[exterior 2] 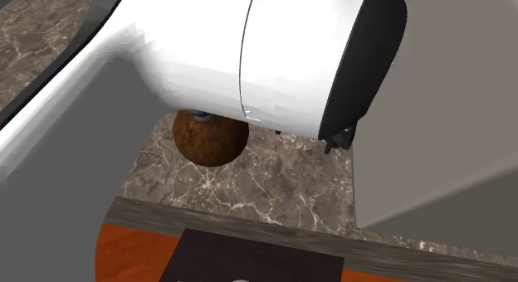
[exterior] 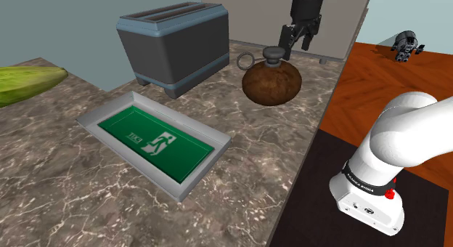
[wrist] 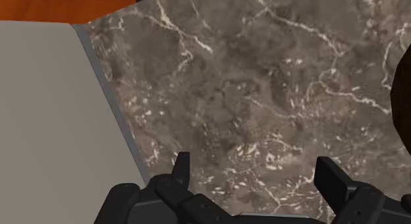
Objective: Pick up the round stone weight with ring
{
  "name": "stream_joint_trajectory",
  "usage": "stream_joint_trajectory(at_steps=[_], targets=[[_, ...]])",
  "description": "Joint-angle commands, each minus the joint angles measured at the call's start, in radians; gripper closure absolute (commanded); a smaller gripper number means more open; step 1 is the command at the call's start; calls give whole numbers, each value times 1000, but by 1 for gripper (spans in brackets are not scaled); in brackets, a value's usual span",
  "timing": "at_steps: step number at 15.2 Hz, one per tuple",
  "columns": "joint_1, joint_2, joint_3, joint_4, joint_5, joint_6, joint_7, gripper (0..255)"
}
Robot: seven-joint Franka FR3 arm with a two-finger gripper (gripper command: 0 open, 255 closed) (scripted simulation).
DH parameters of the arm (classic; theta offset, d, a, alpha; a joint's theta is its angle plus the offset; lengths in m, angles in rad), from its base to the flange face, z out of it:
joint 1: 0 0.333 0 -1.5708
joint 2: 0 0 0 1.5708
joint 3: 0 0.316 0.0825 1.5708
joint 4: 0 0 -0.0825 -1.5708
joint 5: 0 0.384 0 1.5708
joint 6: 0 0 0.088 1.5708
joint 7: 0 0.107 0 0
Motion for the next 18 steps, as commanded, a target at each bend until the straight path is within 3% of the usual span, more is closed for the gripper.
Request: stream_joint_trajectory(at_steps=[1,8,16,18], targets=[[0,0,0,0,0,0,0,0],[37,43,130,160,99,-186,158,0],[57,173,270,416,204,-374,359,0],[59,186,286,431,216,-381,383,0]])
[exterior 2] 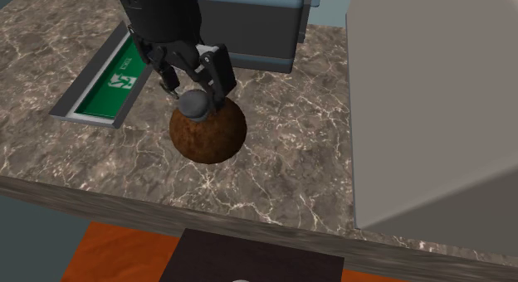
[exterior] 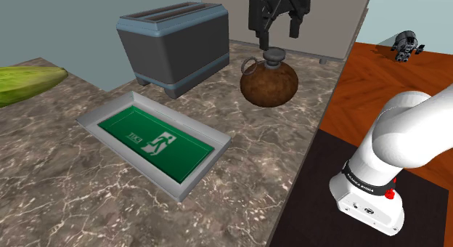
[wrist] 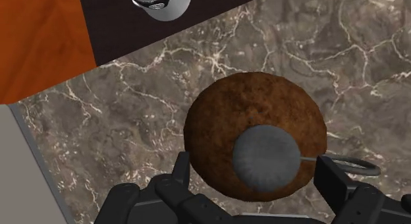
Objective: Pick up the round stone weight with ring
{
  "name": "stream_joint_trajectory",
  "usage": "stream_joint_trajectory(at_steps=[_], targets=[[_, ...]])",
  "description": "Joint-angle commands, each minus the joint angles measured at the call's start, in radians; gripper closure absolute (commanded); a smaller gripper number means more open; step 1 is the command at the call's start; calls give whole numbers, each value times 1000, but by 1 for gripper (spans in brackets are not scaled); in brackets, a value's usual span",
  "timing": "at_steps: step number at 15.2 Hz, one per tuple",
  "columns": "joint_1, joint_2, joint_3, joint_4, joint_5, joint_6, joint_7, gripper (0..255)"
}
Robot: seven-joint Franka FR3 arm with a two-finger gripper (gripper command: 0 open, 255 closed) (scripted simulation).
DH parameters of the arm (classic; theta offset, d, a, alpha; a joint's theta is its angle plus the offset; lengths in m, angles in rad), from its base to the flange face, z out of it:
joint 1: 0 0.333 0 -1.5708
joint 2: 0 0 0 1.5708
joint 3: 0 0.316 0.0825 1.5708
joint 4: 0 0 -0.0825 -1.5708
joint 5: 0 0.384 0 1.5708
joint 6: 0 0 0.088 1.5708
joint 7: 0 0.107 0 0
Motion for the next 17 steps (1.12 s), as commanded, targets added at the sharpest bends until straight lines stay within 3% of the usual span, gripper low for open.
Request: stream_joint_trajectory(at_steps=[1,8,9,17], targets=[[2,0,8,-4,8,1,12,0],[8,-30,12,-104,16,71,8,0],[8,-30,12,-104,16,71,8,255],[8,-36,7,-116,15,76,2,255]])
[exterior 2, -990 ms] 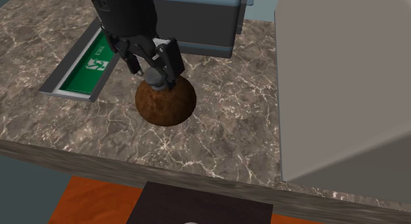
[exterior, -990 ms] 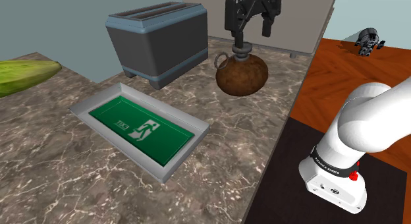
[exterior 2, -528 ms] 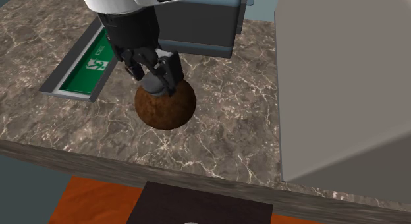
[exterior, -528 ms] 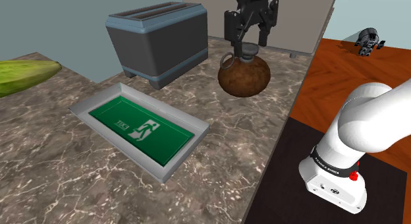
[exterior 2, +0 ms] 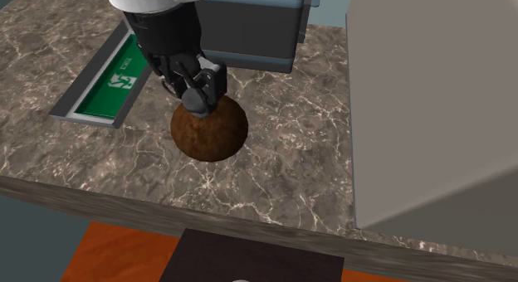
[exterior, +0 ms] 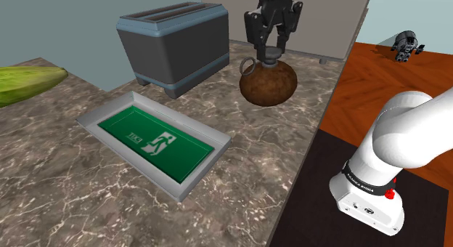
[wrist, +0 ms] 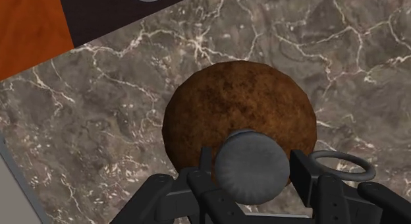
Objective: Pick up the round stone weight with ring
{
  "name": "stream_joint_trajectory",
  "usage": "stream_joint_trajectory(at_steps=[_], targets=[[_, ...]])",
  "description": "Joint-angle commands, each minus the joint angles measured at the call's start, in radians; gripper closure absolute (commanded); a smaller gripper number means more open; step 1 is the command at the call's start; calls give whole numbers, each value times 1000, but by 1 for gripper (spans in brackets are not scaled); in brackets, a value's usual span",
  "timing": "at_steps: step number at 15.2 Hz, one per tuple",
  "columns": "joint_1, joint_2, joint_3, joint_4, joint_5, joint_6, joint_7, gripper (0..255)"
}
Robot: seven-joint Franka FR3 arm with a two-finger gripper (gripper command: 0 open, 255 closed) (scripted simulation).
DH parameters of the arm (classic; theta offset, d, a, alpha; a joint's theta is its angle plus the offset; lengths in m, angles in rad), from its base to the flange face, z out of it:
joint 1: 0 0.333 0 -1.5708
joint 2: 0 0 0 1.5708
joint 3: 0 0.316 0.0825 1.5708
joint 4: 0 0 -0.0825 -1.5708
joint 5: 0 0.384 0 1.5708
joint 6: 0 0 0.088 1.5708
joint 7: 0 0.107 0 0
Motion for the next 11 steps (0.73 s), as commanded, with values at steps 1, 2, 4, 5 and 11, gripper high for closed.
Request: stream_joint_trajectory(at_steps=[1,2,4,5,11], targets=[[0,11,5,-7,-4,-60,8,255],[0,16,3,10,-6,-73,10,255],[-1,27,1,46,-9,-98,12,255],[-2,33,0,64,-11,-110,12,255],[-8,71,-2,178,-20,-187,18,255]])
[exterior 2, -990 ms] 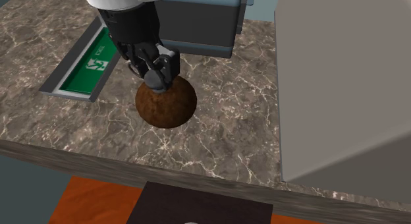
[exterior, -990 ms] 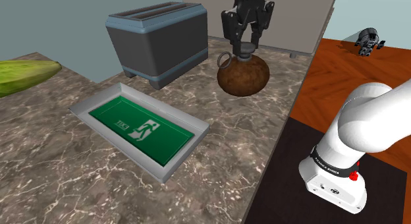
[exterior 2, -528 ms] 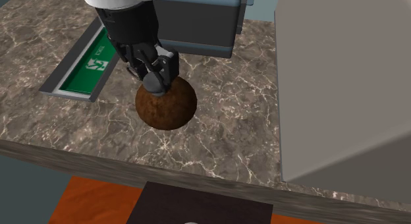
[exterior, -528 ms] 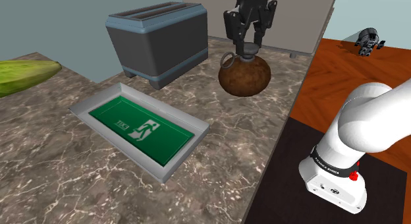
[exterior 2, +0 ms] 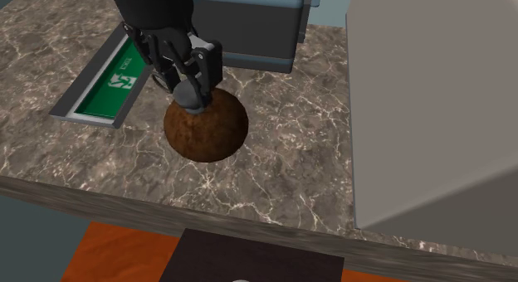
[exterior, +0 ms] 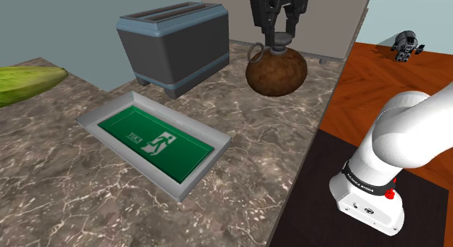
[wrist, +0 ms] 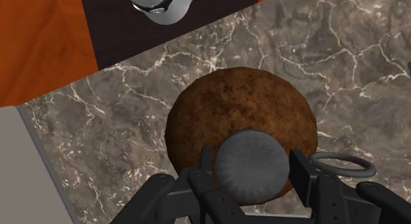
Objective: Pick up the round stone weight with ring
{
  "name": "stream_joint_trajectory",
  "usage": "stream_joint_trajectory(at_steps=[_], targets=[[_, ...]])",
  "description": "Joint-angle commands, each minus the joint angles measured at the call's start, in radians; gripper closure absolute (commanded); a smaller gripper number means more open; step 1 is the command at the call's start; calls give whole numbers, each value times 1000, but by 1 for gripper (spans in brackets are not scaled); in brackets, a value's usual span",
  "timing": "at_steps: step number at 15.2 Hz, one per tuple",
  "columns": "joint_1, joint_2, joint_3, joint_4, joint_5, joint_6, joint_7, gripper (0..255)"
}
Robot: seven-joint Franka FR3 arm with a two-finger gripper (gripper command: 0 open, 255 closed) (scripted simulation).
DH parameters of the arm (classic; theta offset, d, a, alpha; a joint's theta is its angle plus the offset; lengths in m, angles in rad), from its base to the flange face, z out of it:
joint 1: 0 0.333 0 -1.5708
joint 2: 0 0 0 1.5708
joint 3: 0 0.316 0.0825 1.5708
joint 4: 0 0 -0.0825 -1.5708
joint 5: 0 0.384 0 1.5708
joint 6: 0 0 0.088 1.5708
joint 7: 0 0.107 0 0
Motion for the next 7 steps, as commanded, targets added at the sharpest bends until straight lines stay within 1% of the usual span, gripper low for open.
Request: stream_joint_trajectory(at_steps=[1,5,7], targets=[[-2,14,0,40,-3,-26,3,255],[-6,45,0,123,-9,-78,8,255],[-7,46,1,126,-9,-80,8,255]])
